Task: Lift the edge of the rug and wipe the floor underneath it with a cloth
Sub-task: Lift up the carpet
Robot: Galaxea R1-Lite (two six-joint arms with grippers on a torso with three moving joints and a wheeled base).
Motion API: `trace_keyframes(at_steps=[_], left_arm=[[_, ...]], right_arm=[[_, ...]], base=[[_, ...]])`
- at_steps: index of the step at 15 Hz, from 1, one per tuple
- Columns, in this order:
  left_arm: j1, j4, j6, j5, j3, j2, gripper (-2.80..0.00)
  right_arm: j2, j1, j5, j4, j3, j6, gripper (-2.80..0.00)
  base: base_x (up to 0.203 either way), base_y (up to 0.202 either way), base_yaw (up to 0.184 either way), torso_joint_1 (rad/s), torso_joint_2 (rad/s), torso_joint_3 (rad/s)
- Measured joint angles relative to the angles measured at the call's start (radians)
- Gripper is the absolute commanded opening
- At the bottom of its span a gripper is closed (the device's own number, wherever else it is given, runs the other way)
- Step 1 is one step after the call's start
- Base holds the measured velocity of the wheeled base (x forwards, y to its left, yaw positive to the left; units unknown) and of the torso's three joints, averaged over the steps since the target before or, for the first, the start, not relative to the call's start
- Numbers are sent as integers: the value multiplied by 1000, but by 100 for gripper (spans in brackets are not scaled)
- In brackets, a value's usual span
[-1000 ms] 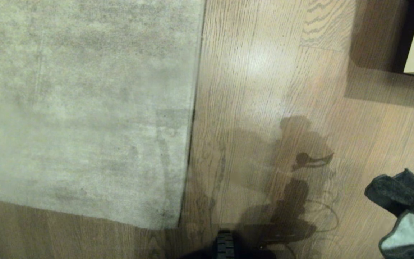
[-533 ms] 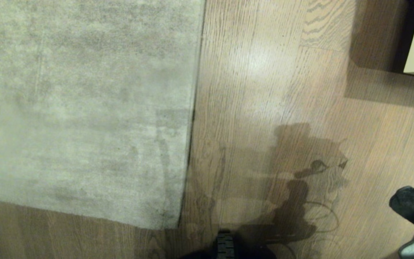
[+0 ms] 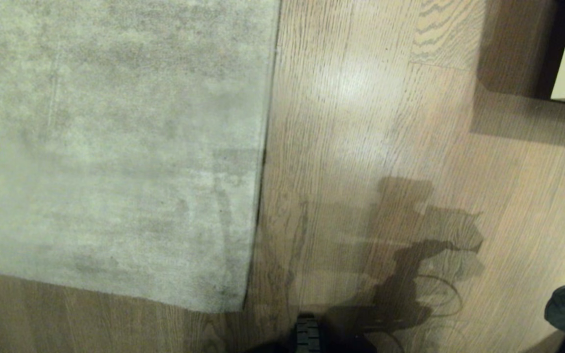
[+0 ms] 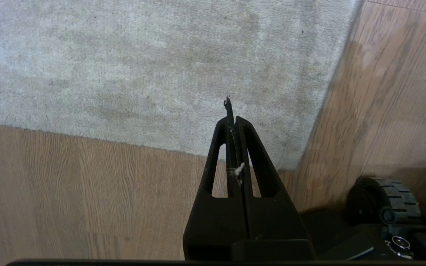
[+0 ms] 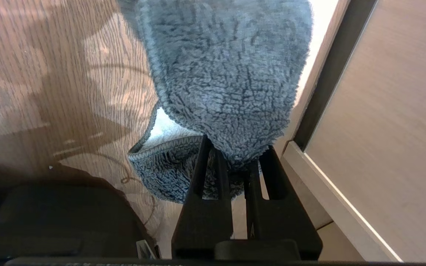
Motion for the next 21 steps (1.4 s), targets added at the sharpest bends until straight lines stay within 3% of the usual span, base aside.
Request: trace_keyframes(at_steps=[4,21], left_arm=[[0,0,0,0,0,0,-280],[0,0,0,0,0,0,-280]], right_arm=[[0,0,-2,1,0,65,-280],[1,2,-2,1,0,71,-280]], base=[[0,0,0,0,0,0],[0,0,0,0,0,0]])
